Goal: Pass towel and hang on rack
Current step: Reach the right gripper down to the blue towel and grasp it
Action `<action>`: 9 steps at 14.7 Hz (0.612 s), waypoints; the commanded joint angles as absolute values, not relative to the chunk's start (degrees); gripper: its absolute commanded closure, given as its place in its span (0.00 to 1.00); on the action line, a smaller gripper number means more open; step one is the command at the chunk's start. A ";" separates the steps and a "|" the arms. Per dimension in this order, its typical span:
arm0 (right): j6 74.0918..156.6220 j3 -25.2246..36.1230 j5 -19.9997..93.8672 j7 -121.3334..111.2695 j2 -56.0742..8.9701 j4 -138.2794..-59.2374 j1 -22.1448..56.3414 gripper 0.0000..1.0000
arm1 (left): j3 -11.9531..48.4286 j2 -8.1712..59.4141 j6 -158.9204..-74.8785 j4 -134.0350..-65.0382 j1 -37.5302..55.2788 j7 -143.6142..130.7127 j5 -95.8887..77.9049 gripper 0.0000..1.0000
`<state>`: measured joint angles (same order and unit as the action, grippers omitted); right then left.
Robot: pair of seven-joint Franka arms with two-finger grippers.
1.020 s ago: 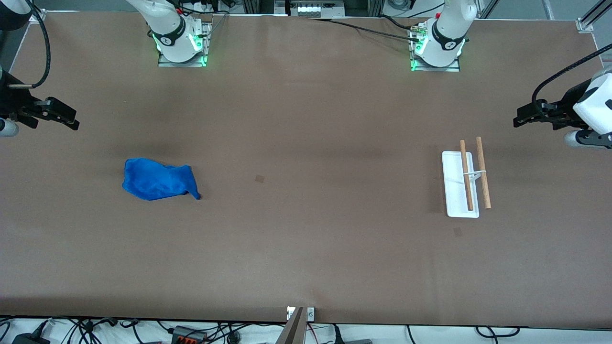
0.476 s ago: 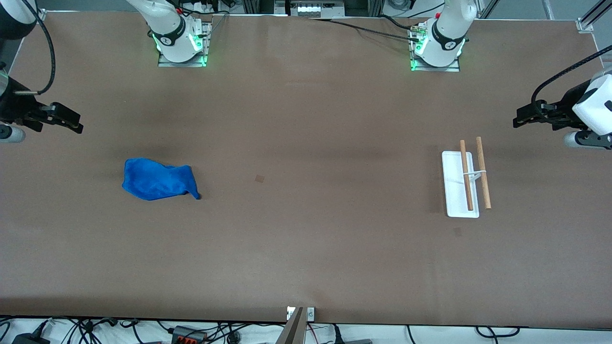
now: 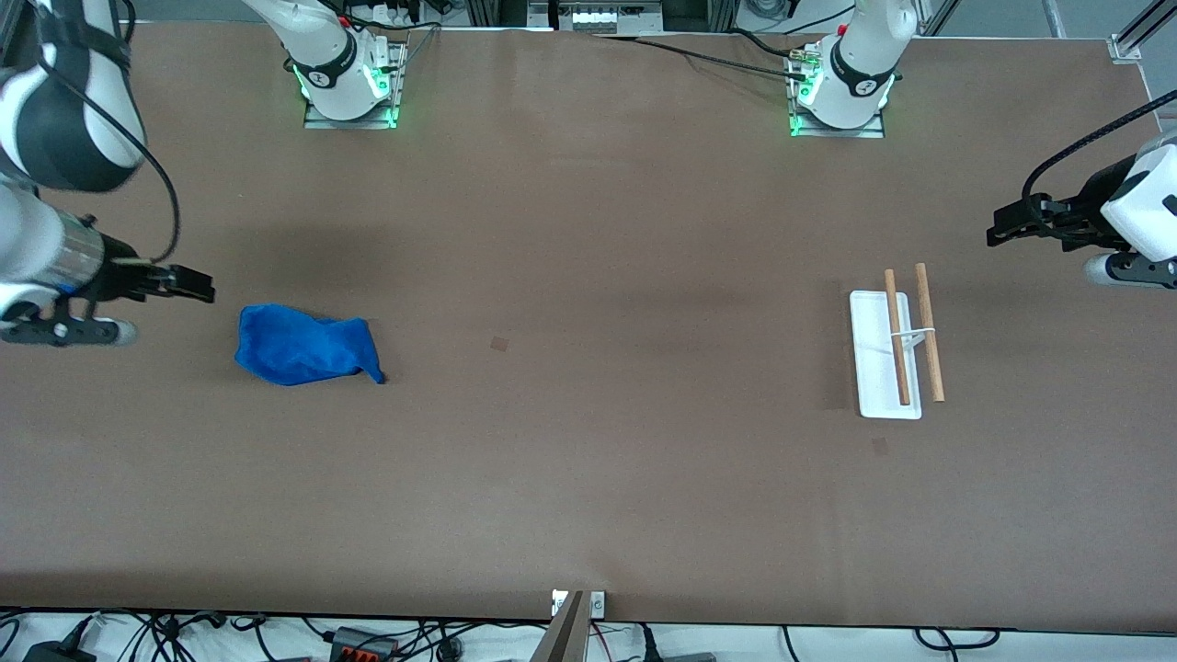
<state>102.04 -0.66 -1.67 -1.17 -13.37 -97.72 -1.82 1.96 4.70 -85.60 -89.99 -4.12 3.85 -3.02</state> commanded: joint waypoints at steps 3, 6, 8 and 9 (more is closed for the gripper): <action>103.62 -2.63 -1.76 -7.80 -21.78 -95.02 1.22 0.00 | 1.76 5.54 -84.73 -88.16 -4.22 4.66 -3.25 0.00; 105.73 -2.99 -1.85 -15.44 -30.03 -90.46 4.48 0.00 | 1.67 5.54 -84.64 -88.24 -4.22 4.66 -3.25 0.00; 107.31 -3.08 -1.67 -22.99 -35.48 -87.29 5.53 0.00 | 1.67 5.54 -84.64 -88.15 -4.22 4.57 -3.25 0.00; 108.27 -3.08 -1.58 -26.33 -37.51 -86.14 5.97 0.00 | 1.76 5.54 -84.64 -88.15 -4.22 4.57 -3.25 0.00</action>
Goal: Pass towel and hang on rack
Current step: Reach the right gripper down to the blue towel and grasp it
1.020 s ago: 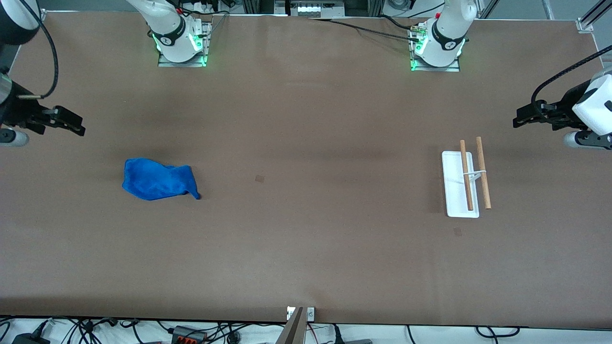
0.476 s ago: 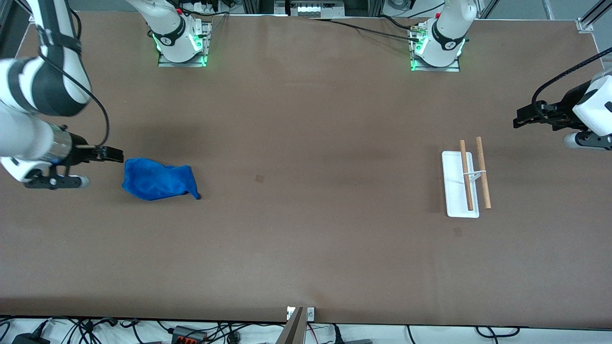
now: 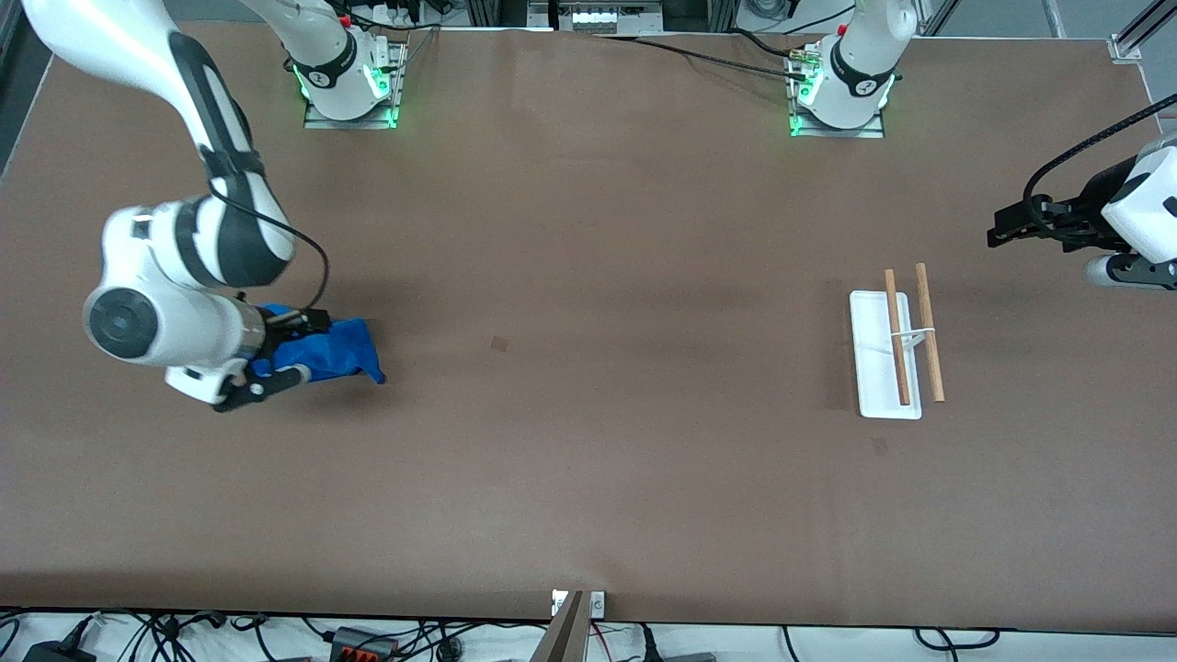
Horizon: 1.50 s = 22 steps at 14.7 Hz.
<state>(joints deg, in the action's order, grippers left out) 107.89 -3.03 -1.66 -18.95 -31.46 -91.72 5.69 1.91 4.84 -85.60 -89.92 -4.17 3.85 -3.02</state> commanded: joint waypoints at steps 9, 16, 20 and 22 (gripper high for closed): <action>112.24 -3.08 -1.67 -36.56 -42.89 -85.87 8.70 0.00 | 1.67 5.54 -84.64 -88.15 -4.22 4.75 -3.34 0.00; 112.67 -3.08 -1.76 -36.65 -43.86 -85.96 10.11 0.14 | 1.58 5.54 -84.64 -88.15 -4.31 4.83 -3.34 0.00; 112.67 -3.08 -1.76 -36.82 -43.86 -86.39 10.11 0.54 | 1.58 5.62 -84.64 -88.15 -4.31 4.83 -3.43 0.00; 112.59 -3.08 -1.76 -36.83 -44.03 -86.57 10.02 0.67 | 1.58 5.62 -84.64 -88.16 -4.31 4.83 -3.43 0.00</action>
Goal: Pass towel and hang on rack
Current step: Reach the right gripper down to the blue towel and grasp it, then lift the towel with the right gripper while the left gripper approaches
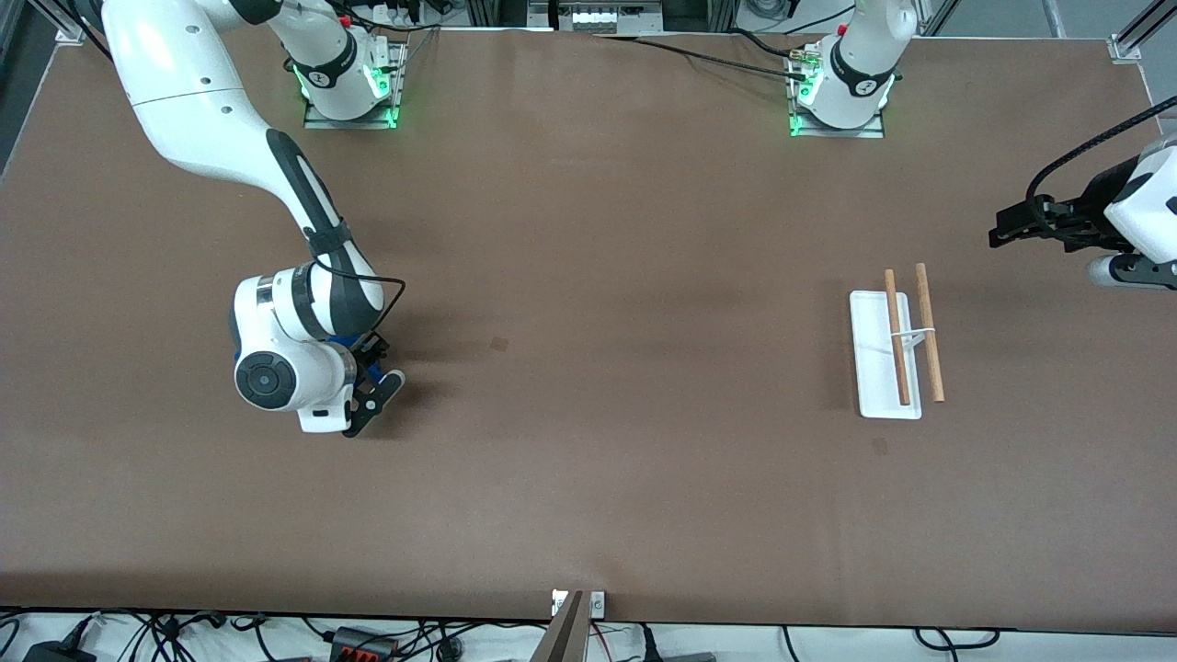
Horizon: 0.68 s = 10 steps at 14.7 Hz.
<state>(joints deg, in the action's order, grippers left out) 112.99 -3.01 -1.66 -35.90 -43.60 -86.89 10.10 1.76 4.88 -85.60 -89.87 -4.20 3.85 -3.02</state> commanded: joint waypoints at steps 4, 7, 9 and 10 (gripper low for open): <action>111.97 -2.99 -1.93 -37.53 -43.86 -86.57 9.93 1.00 | 1.58 5.63 -84.64 -88.15 -4.31 4.83 -3.43 0.00; 111.89 -3.08 -1.58 -37.44 -43.16 -84.56 9.84 1.00 | 1.58 5.63 -84.64 -88.15 -4.31 4.83 -3.43 0.00; 111.45 -5.17 -0.89 -37.35 -39.14 -83.76 9.93 1.00 | 1.58 5.63 -84.64 -88.15 -4.31 4.83 -3.52 0.00; 111.36 -7.19 0.86 -36.92 -36.41 -83.76 9.76 1.00 | 1.58 5.63 -84.64 -88.15 -4.31 4.83 -3.69 0.00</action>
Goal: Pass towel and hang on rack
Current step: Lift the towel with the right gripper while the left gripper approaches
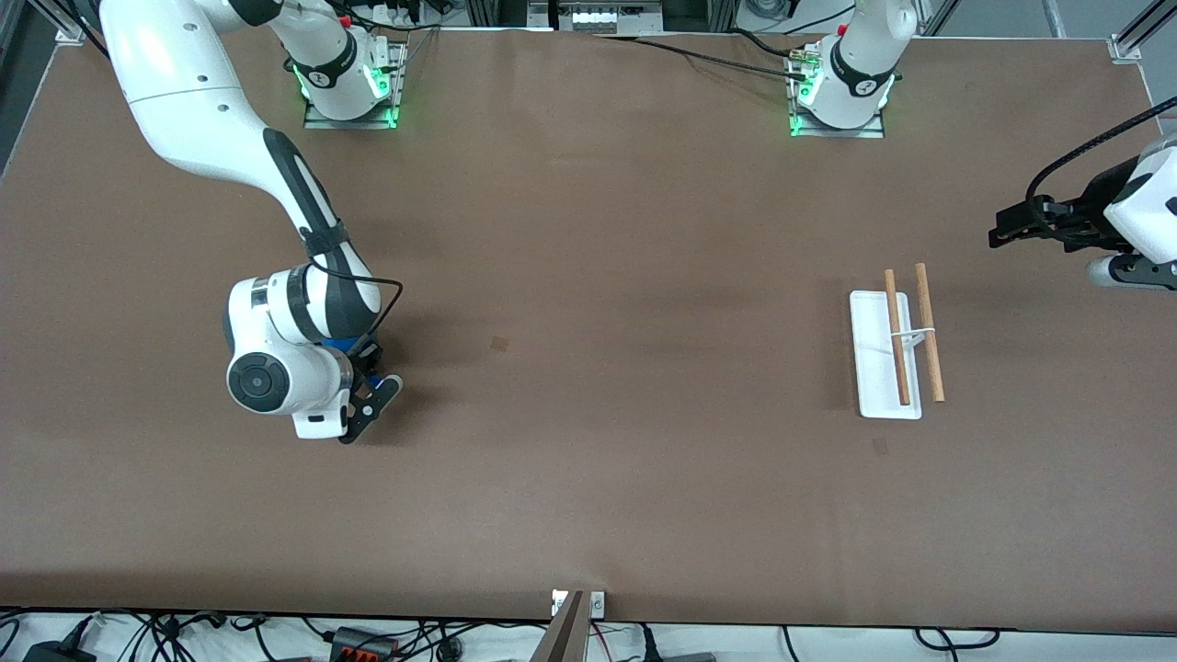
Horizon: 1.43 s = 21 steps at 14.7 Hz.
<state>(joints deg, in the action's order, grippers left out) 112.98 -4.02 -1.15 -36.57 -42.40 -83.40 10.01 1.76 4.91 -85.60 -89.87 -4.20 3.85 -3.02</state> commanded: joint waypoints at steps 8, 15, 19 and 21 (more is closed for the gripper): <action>112.67 -23.17 17.67 -23.25 -30.05 -72.09 10.90 1.00 | 1.58 6.85 -84.29 -88.24 -5.18 4.75 -4.13 0.00; 130.94 -26.10 17.75 -5.73 -32.43 -68.91 20.12 1.00 | 1.67 13.52 -83.23 -88.42 -5.10 13.59 -9.13 0.00; 133.33 -26.10 17.75 -0.97 -32.87 -68.91 21.80 1.00 | 1.84 19.15 -83.41 -88.24 -5.01 25.13 -15.91 0.00; 133.33 -26.10 18.10 -0.79 -32.87 -68.99 21.80 1.00 | 2.46 21.61 -83.84 -88.24 -4.05 36.57 -17.22 0.00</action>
<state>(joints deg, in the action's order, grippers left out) 133.49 -25.94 17.07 -1.81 -32.00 -70.92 21.58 1.95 19.09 -84.37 -89.88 -4.60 26.78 -15.27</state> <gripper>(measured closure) 0.978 0.000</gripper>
